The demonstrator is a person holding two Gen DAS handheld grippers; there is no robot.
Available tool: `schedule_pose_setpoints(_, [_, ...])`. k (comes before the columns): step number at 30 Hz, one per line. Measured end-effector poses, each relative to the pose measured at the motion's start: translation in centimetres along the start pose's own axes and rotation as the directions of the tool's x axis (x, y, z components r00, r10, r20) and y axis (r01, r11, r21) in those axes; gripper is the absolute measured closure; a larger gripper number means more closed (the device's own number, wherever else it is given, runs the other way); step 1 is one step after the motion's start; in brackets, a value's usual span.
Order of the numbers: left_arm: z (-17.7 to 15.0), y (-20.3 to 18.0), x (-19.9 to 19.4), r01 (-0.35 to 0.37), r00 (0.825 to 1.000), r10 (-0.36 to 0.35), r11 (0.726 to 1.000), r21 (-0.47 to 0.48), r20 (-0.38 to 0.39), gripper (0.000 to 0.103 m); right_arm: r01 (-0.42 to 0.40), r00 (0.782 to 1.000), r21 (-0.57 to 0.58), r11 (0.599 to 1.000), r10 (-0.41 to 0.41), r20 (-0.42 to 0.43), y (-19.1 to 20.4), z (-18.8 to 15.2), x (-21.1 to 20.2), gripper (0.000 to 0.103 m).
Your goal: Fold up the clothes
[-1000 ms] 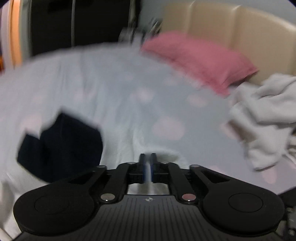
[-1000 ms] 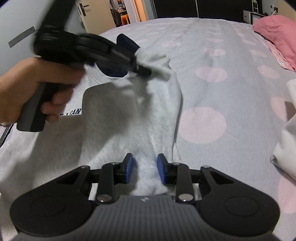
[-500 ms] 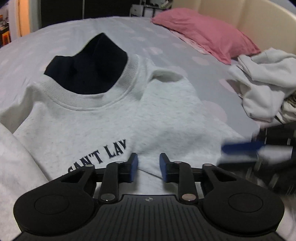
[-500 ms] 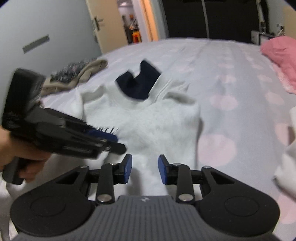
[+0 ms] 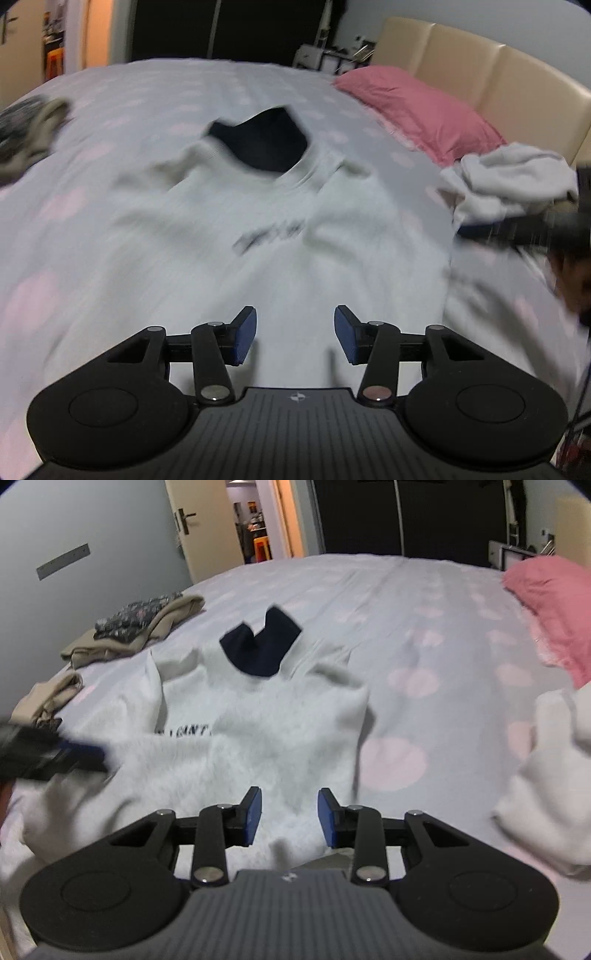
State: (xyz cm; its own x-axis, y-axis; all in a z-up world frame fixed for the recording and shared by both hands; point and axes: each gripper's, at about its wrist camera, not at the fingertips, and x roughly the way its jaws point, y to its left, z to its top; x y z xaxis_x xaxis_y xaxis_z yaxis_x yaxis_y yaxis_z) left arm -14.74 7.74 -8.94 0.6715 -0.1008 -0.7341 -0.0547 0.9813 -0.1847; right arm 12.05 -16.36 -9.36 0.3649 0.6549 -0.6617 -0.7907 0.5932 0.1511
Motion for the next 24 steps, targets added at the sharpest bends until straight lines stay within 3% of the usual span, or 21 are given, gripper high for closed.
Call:
schedule_pose_setpoints(4, [-4.2,3.1,-5.3,-0.056,0.996,0.057,0.998,0.014,-0.074,0.058,0.014,0.999,-0.085,0.996,-0.018,-0.045,3.5,0.9,-2.6,0.053])
schedule_pose_setpoints(9, [-8.5,4.7,-9.4,-0.096,0.992,0.094,0.995,-0.014,-0.081,0.053,-0.037,0.988,-0.239,0.97,-0.001,-0.157,10.0,-0.5,-5.1,0.051])
schedule_pose_setpoints(14, [-12.8,6.4,-13.5,-0.135,0.987,0.131,0.99,-0.042,-0.09,0.048,-0.087,0.961,-0.263,0.961,0.012,-0.277,14.2,-4.4,-7.4,0.046])
schedule_pose_setpoints(17, [-15.0,6.4,-13.6,-0.135,0.986,0.13,0.99,-0.044,-0.105,0.048,-0.103,0.939,-0.302,0.948,-0.007,-0.343,15.1,-7.1,-8.4,0.044])
schedule_pose_setpoints(19, [-15.7,6.5,-13.2,-0.111,0.987,0.102,0.992,-0.065,-0.125,0.048,-0.083,0.932,-0.312,0.947,-0.037,-0.36,15.0,-8.3,-9.1,0.043])
schedule_pose_setpoints(22, [-16.3,6.8,-12.8,-0.089,0.987,0.074,0.991,-0.101,-0.145,0.048,0.016,0.931,-0.363,0.932,-0.147,-0.335,14.6,-9.3,-9.9,0.04])
schedule_pose_setpoints(24, [-16.1,6.8,-12.5,-0.084,0.987,0.065,0.989,-0.122,-0.147,0.048,0.076,0.921,-0.474,0.877,-0.244,-0.304,14.9,-10.3,-10.0,0.039])
